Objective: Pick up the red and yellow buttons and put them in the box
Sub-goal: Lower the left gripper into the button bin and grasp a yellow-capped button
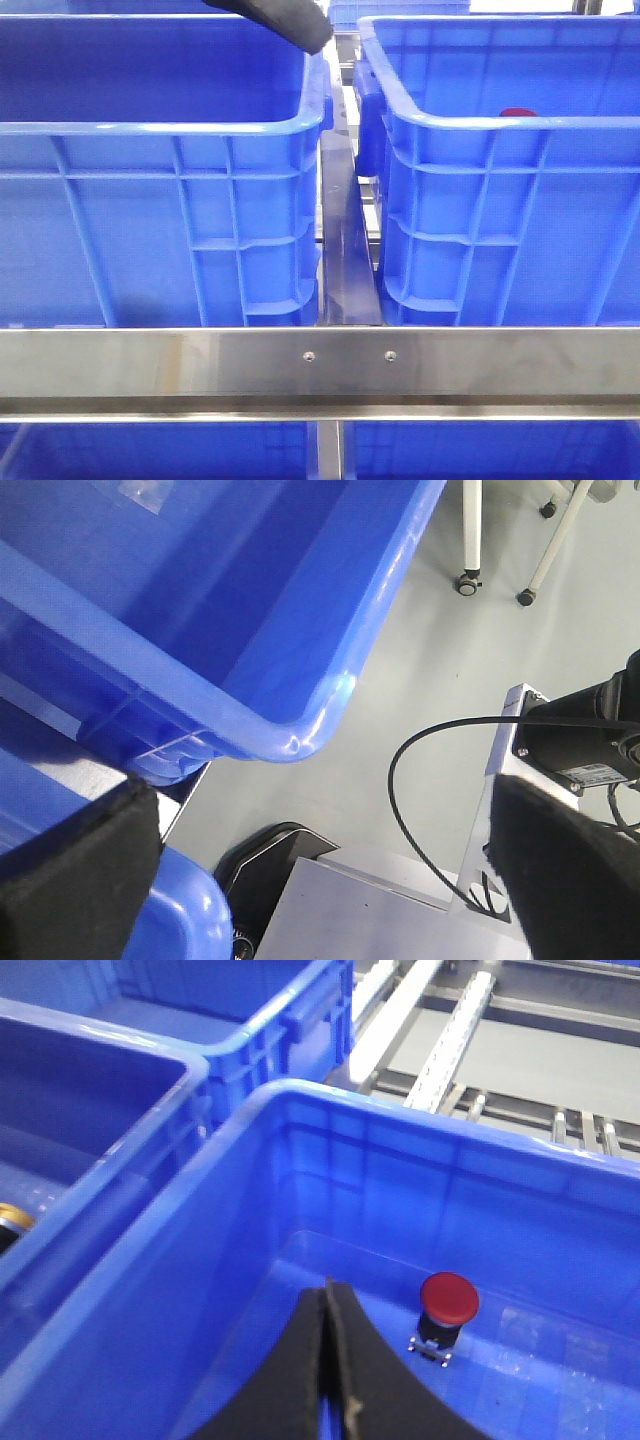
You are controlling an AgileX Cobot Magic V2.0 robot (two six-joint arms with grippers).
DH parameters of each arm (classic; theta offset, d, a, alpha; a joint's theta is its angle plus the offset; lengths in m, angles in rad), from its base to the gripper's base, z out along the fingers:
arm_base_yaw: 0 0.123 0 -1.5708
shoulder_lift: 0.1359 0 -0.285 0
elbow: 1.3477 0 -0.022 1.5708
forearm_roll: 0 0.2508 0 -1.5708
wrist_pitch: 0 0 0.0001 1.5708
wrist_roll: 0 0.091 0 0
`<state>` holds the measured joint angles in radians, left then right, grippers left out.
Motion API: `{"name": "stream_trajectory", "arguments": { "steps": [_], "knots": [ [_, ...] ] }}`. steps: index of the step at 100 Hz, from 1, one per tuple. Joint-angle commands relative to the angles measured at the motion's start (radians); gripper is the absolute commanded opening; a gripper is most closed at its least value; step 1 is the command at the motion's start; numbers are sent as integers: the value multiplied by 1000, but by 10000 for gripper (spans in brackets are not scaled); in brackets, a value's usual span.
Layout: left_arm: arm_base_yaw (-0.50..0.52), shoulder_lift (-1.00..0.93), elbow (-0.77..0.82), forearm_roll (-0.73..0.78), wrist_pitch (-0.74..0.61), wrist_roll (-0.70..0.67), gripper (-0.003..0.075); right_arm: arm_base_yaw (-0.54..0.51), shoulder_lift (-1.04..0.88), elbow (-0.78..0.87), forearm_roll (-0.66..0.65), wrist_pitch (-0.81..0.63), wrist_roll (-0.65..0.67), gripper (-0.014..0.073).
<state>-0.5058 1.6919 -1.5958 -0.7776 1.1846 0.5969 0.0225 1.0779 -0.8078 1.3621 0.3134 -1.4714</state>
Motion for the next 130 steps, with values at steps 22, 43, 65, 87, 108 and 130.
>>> {"name": "stream_trajectory", "arguments": {
  "steps": [22,43,65,87,108,130],
  "knots": [
    [85,-50,-117,188,10,-131,618,-1,-106,16,36,-3,8,-58],
    [138,-40,-136,597,-45,-554,618,-1,-106,16,52,10,8,-58],
    [136,39,-136,758,-80,-770,618,-1,-106,16,52,9,7,-58],
    [136,125,-136,778,-105,-859,618,-1,-106,16,52,9,7,-58],
    [136,182,-136,768,-126,-875,618,-1,-106,16,52,9,7,-58],
    [136,238,-136,768,-139,-875,618,-1,-106,16,52,9,7,-58]
  ]
}}
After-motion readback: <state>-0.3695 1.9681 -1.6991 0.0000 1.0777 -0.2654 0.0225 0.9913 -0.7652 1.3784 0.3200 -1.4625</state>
